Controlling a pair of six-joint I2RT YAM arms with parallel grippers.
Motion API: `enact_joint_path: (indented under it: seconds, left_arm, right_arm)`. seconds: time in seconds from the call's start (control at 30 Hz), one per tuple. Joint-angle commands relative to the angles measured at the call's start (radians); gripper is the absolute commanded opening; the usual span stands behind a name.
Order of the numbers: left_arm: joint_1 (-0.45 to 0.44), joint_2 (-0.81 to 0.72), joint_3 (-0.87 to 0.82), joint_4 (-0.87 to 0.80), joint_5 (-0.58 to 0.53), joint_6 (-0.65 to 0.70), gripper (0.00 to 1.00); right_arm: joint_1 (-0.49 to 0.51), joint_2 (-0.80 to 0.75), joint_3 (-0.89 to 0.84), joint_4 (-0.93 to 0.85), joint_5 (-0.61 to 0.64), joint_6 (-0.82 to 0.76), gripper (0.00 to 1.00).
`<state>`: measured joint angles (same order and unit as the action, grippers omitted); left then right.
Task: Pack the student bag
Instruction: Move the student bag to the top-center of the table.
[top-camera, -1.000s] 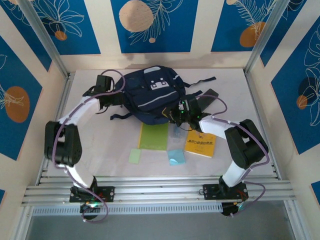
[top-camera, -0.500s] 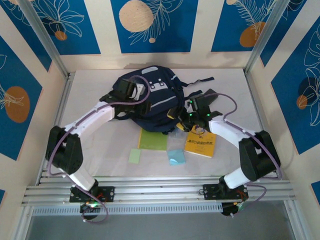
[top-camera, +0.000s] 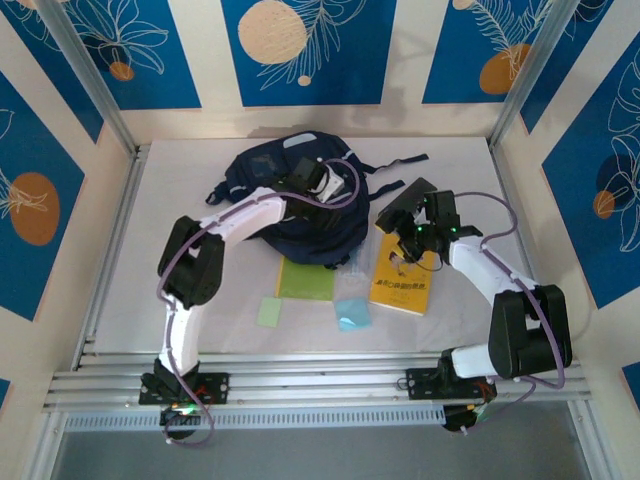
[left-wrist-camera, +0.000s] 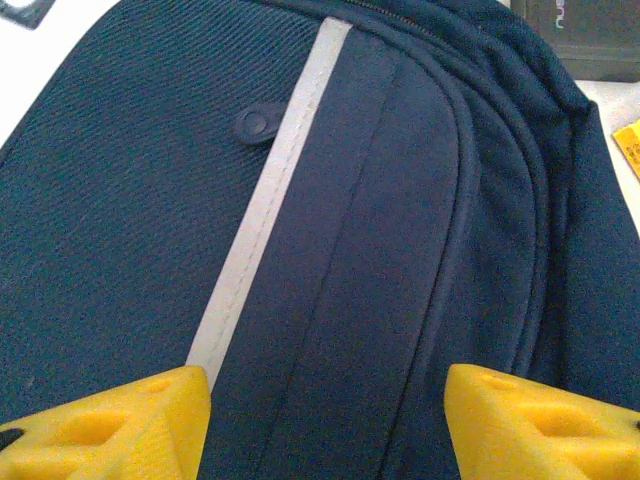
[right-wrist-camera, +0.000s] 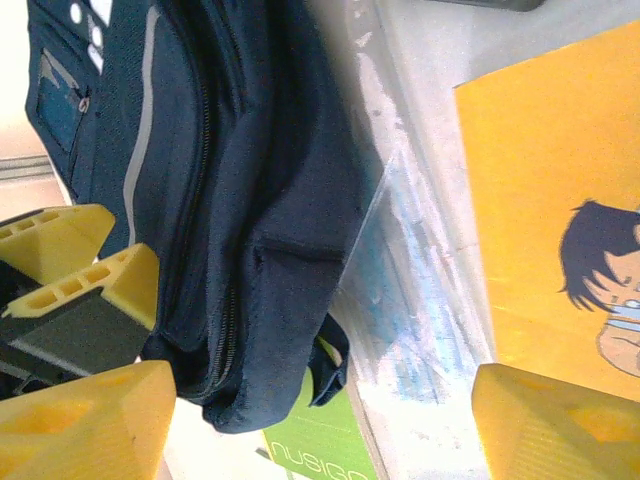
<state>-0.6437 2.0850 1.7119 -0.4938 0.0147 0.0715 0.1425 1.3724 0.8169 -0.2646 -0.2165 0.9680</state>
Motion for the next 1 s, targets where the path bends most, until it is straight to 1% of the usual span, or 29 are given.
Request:
enact_joint_path:
  seconds: [0.0, 0.13, 0.23, 0.27, 0.33, 0.4, 0.5, 0.67, 0.73, 0.83, 0.97]
  left_arm:
    - [-0.004, 0.055, 0.075, -0.035, -0.032, 0.049, 0.63]
    - [-0.004, 0.116, 0.105, -0.052, -0.050, 0.053, 0.68]
    - [-0.004, 0.152, 0.114, -0.075, -0.096, 0.057, 0.75]
    - [-0.002, 0.162, 0.113, -0.078, -0.119, 0.056, 0.76]
    - [0.004, 0.176, 0.117, -0.083, -0.155, 0.050, 0.73]
    - [0.014, 0.182, 0.123, -0.097, -0.192, 0.045, 0.67]
    - [0.034, 0.166, 0.105, -0.119, -0.212, 0.037, 0.66]
    - [0.052, 0.074, 0.001, -0.130, -0.249, 0.046, 0.67]
    - [0.052, 0.037, -0.023, -0.149, -0.239, 0.039, 0.68]
    - [0.050, -0.020, -0.037, -0.177, -0.192, -0.001, 0.69]
    - [0.030, -0.098, -0.016, -0.216, -0.111, -0.093, 0.71]
  right_arm:
    - [-0.015, -0.030, -0.026, -0.013, -0.044, -0.022, 0.78]
    - [-0.037, -0.042, -0.039, -0.015, -0.049, -0.022, 0.78]
    - [-0.057, -0.060, -0.054, -0.011, -0.049, -0.022, 0.78]
    - [-0.065, -0.065, -0.059, -0.010, -0.047, -0.022, 0.78]
    - [-0.078, -0.073, -0.067, -0.012, -0.042, -0.024, 0.78]
    - [-0.094, -0.078, -0.073, -0.027, -0.035, -0.036, 0.78]
    - [-0.117, -0.075, -0.072, -0.088, 0.018, -0.081, 0.78]
    - [-0.144, -0.072, -0.076, -0.193, 0.147, -0.173, 0.78]
    - [-0.153, -0.073, -0.080, -0.230, 0.204, -0.199, 0.79]
    - [-0.170, -0.072, -0.086, -0.271, 0.264, -0.226, 0.81]
    - [-0.194, -0.061, -0.115, -0.267, 0.253, -0.242, 0.82]
